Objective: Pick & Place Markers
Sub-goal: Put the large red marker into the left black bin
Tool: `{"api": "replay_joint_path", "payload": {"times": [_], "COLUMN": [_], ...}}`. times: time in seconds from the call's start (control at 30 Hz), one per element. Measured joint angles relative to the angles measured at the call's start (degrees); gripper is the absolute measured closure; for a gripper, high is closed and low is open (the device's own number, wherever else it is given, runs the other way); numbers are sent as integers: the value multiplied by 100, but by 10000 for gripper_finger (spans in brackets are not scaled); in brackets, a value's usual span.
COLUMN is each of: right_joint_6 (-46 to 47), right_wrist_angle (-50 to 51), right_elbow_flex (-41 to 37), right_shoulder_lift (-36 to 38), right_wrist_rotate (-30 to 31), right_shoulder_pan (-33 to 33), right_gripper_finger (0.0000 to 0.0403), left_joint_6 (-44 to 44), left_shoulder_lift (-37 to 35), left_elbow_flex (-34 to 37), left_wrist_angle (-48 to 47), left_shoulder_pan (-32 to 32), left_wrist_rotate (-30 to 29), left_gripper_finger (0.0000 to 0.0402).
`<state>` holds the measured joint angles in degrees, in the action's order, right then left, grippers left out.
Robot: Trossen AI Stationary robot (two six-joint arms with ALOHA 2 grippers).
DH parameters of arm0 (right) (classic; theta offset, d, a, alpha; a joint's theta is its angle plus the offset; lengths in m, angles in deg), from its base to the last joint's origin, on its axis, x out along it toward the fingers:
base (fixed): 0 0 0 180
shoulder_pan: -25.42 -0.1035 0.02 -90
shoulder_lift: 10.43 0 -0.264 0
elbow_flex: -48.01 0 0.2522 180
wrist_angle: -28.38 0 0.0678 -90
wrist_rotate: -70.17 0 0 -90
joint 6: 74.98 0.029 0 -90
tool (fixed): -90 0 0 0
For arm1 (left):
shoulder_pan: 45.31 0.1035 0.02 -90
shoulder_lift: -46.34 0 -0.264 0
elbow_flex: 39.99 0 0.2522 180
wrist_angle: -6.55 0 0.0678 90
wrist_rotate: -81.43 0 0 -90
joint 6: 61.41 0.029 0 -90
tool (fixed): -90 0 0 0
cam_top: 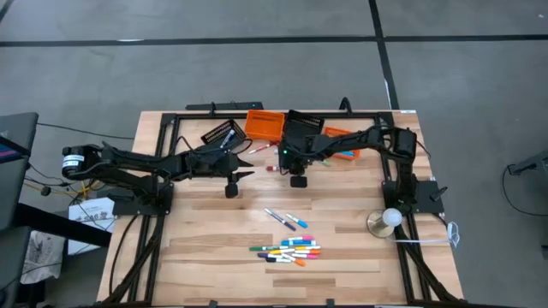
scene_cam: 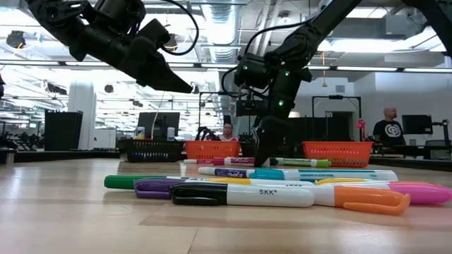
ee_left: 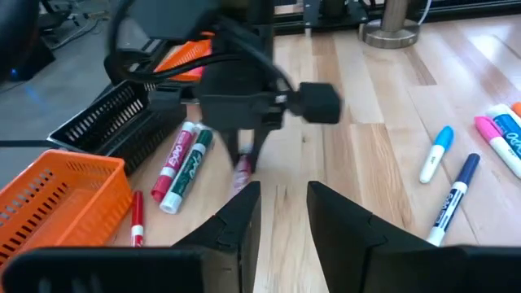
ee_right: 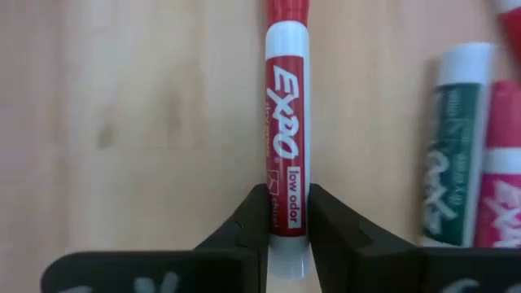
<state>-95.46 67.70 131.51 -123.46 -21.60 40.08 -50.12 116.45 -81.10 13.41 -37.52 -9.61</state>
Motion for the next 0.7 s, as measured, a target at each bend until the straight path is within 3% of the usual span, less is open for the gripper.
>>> {"api": "replay_joint_path", "payload": {"times": [0.3,0.7], "right_joint_6": [5,6], "right_wrist_angle": [42,-50], "right_elbow_flex": [-3,3], "right_shoulder_lift": [526,1078], "right_wrist_rotate": [-40,22], "right_shoulder_pan": [-372,-920], "right_gripper_finger": [343,344], "left_joint_6": [4,412], "left_shoulder_lift": [82,829], "left_elbow_flex": [2,-41], "left_wrist_angle": [37,772], "left_shoulder_pan": [2,0], "left_wrist_rotate": [81,129], "left_gripper_finger": [298,298]}}
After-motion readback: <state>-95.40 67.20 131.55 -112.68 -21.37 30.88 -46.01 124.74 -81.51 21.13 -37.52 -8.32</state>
